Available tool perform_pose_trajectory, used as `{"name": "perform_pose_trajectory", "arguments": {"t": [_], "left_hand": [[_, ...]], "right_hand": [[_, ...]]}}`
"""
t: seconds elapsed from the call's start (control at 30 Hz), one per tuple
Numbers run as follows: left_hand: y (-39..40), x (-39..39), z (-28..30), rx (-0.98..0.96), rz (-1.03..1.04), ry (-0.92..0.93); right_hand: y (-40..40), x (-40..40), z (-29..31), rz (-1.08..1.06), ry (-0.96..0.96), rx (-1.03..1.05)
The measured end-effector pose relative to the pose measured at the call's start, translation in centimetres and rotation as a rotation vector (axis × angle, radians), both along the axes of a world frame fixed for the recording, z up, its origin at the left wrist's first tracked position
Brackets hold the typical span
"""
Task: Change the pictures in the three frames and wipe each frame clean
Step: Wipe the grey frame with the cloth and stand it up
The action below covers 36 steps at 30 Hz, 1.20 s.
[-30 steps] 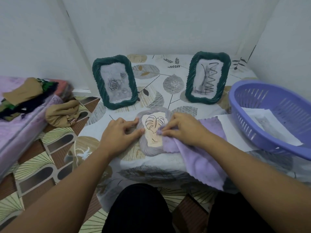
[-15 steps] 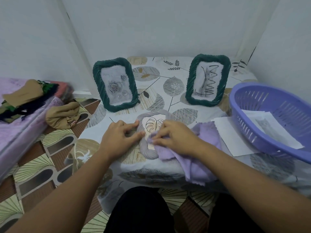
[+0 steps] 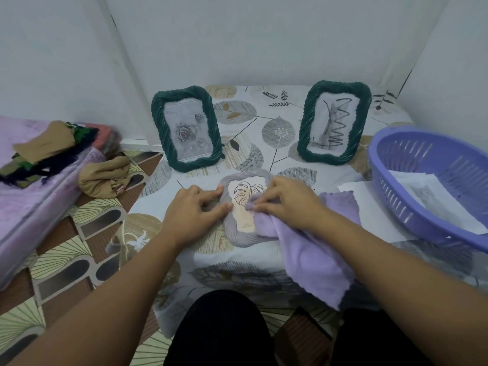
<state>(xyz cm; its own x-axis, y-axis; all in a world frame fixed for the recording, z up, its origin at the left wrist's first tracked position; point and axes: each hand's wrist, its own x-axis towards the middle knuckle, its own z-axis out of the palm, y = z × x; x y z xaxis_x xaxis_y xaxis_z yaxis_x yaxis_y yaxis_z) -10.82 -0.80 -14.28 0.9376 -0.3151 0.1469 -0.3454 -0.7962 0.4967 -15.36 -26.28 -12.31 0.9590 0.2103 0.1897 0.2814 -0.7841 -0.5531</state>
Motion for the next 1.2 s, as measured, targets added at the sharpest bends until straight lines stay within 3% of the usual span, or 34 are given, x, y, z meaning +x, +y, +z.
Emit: {"name": "perform_pose_trajectory", "arguments": {"t": [0.07,0.2,0.37,0.53,0.67,0.8,0.97,1.13,1.2], "left_hand": [[0.1,0.0,-0.1,-0.006,0.005,-0.003],[0.1,0.0,0.1,-0.003,0.001,-0.004],[0.0,0.0,0.0,0.001,0.004,-0.006],[0.0,0.1,0.0,-0.007,0.003,-0.013],[0.1,0.0,-0.1,-0.013,-0.002,-0.025],[0.1,0.1,-0.1,-0.004,0.001,-0.022],[-0.1,0.0,-0.1,-0.017,0.001,-0.029],[0.0,0.0,-0.1,-0.022,0.003,-0.018],[-0.1,0.0,0.0,-0.016,0.001,-0.017]], "right_hand": [[1.5,0.6,-0.3,-0.037,-0.029,0.003],[0.5,-1.3,0.3,0.213,0.069,-0.039],[1.5,0.8,0.2,-0.043,-0.002,-0.055],[1.1,-0.9,0.6,0.232,0.104,-0.006],[2.4,0.7,0.8,0.038,0.019,-0.035],[2.1,-0.2,1.1,0.212,0.082,-0.07],[2.7,1.1,1.0,0.055,0.027,-0.08],[1.6,-0.1,2.1,0.276,0.187,-0.104],[1.4,0.3,2.1,0.229,0.164,-0.083]]}}
